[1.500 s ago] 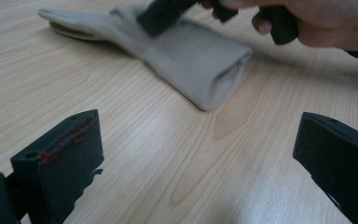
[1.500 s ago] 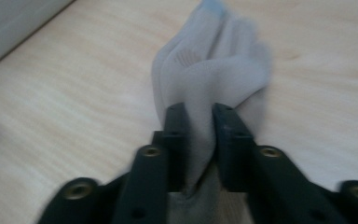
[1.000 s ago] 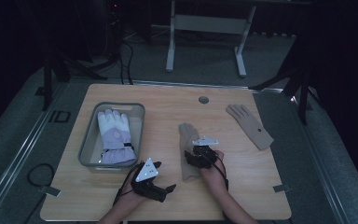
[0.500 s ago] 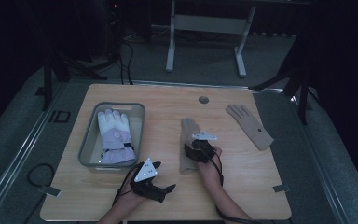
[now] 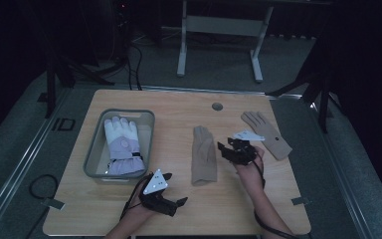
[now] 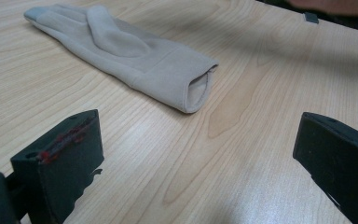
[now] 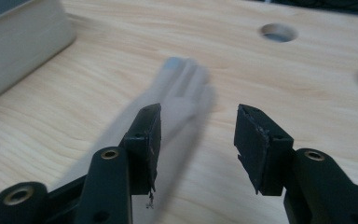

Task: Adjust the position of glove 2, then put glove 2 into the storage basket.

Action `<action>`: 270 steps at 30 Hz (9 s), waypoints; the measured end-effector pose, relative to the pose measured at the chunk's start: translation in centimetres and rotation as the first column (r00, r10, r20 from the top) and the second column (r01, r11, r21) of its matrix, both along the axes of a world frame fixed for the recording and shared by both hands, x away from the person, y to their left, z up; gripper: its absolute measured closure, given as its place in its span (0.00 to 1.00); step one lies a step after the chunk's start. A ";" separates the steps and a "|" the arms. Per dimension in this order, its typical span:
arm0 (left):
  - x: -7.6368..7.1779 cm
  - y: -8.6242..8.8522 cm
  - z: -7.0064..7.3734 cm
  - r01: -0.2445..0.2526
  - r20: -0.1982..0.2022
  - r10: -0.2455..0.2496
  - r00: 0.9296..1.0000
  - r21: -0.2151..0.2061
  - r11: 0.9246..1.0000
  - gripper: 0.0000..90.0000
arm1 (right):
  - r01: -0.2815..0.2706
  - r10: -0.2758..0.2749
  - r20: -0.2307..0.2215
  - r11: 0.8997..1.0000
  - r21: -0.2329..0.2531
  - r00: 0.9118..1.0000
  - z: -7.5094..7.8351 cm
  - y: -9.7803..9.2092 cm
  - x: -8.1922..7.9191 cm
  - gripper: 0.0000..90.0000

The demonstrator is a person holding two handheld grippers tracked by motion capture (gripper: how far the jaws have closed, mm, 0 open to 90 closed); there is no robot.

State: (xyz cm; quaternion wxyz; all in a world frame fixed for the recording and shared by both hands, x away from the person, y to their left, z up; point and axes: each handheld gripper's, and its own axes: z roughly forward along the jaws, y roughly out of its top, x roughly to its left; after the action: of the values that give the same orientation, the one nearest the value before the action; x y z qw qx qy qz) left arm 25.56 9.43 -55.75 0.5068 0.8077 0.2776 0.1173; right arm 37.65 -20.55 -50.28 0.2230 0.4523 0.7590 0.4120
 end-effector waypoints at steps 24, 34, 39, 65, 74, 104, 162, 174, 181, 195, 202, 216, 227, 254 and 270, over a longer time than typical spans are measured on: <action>0.1 -0.1 -0.2 0.012 -0.012 -0.012 1.000 -0.002 1.000 0.02 | 0.206 -0.210 -0.104 0.978 -0.041 0.972 -2.1 -15.2 8.0 0.63; -0.1 0.0 -0.1 0.016 -0.012 -0.016 1.000 -0.011 1.000 0.02 | 0.228 -0.238 -0.151 0.970 -0.084 0.959 -4.2 -17.0 9.4 0.60; -0.1 -0.1 -0.1 0.017 -0.013 -0.017 1.000 -0.006 1.000 0.02 | 0.228 -0.239 -0.139 0.969 -0.093 0.961 -4.7 -16.9 9.3 0.62; -0.2 0.0 0.2 0.014 -0.004 -0.014 1.000 -0.019 1.000 0.02 | 0.382 -0.375 -0.144 0.924 0.024 0.916 -0.9 -9.8 -0.5 0.91; -0.3 0.1 0.3 0.016 0.002 -0.015 1.000 -0.017 1.000 0.02 | 0.369 -0.364 -0.198 0.929 -0.012 0.910 -3.7 -8.8 -1.8 0.89; -0.3 -0.1 0.1 0.038 0.004 -0.038 0.999 -0.024 0.999 0.02 | -0.042 0.035 -0.096 0.997 -0.065 0.995 -2.1 -12.6 0.4 0.66; -0.2 0.2 0.4 0.047 0.016 -0.046 0.999 -0.041 0.998 0.02 | 0.194 -0.187 -0.062 0.973 0.126 0.980 1.9 2.2 -0.5 0.94; -0.4 0.1 0.5 0.053 0.014 -0.053 0.999 -0.043 0.998 0.02 | 0.170 -0.160 -0.101 0.980 0.105 0.982 0.3 6.5 -0.6 0.94; -0.4 0.1 0.5 0.053 0.015 -0.053 0.999 -0.046 0.998 0.02 | 0.160 -0.147 -0.167 0.985 0.066 0.975 -1.8 6.9 -0.2 0.94; -0.3 0.1 0.5 0.053 0.009 -0.053 0.999 -0.046 0.998 0.02 | 0.104 -0.091 -0.196 0.993 0.055 0.976 -3.0 6.6 -0.2 0.74; -0.3 0.3 0.6 0.033 0.037 -0.031 0.999 -0.061 0.998 0.02 | 0.013 -0.005 -0.138 0.998 0.061 0.990 -1.8 5.7 -0.3 0.38; 0.0 -0.2 0.6 0.047 0.040 -0.045 0.998 -0.042 0.998 0.02 | -0.251 0.256 -0.081 0.965 0.073 0.963 -1.5 2.9 -0.8 0.16; 0.8 -0.9 1.1 0.076 -0.024 -0.076 0.997 -0.016 0.997 0.13 | -0.268 0.282 -0.141 0.957 0.111 0.949 -1.1 0.8 -0.9 0.12; 6.3 -5.8 1.2 0.282 -0.062 -0.275 0.959 0.155 0.947 0.29 | -0.271 0.274 -0.130 0.962 0.045 0.953 -5.1 3.0 7.2 0.39; 6.7 -6.7 0.3 0.290 -0.080 -0.279 0.957 0.213 0.933 0.37 | -0.312 0.306 -0.087 0.949 -0.055 0.948 -4.8 3.7 5.3 0.82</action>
State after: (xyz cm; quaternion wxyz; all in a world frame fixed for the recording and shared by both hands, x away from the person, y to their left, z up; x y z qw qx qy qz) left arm 32.21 2.72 -55.41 0.4178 0.8936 0.1551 0.0536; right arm 42.97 -16.83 -55.11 0.1415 0.3354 0.8422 0.3978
